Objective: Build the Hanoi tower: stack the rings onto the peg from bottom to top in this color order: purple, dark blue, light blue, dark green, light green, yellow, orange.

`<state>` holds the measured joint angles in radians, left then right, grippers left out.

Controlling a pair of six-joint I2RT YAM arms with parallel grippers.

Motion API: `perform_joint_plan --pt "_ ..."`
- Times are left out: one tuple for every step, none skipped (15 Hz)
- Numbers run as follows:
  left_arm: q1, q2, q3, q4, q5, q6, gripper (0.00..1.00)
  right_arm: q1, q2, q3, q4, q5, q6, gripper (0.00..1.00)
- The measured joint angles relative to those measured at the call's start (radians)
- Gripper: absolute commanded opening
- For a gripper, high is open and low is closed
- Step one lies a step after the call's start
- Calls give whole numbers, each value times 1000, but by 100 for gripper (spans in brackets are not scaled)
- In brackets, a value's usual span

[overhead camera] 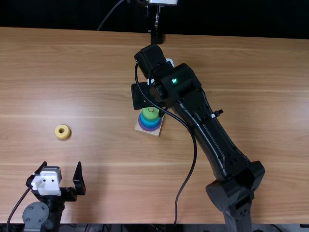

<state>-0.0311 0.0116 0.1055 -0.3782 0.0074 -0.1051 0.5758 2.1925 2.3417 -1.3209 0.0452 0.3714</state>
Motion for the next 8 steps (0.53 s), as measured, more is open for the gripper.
perform_joint_plan --pt "0 0 0 0 0 0 100 0 -13 -41 56 0 -1 100" --pt "0 0 0 0 0 0 100 0 -56 -142 134 0 -3 100" --pt "0 0 0 0 0 0 100 -5 -122 -268 244 0 -5 100" --pt "0 0 0 0 0 0 100 -15 -190 -372 351 -1 -9 100" --pt "0 0 0 0 0 0 100 -44 -295 -512 494 -2 -19 100" --pt "0 0 0 0 0 0 100 -79 -377 -612 602 -1 -31 100" --pt "0 0 0 0 0 1 100 -133 -485 -732 751 -1 -55 100" --pt "0 0 0 0 0 0 100 -171 -563 -817 836 0 -79 100"
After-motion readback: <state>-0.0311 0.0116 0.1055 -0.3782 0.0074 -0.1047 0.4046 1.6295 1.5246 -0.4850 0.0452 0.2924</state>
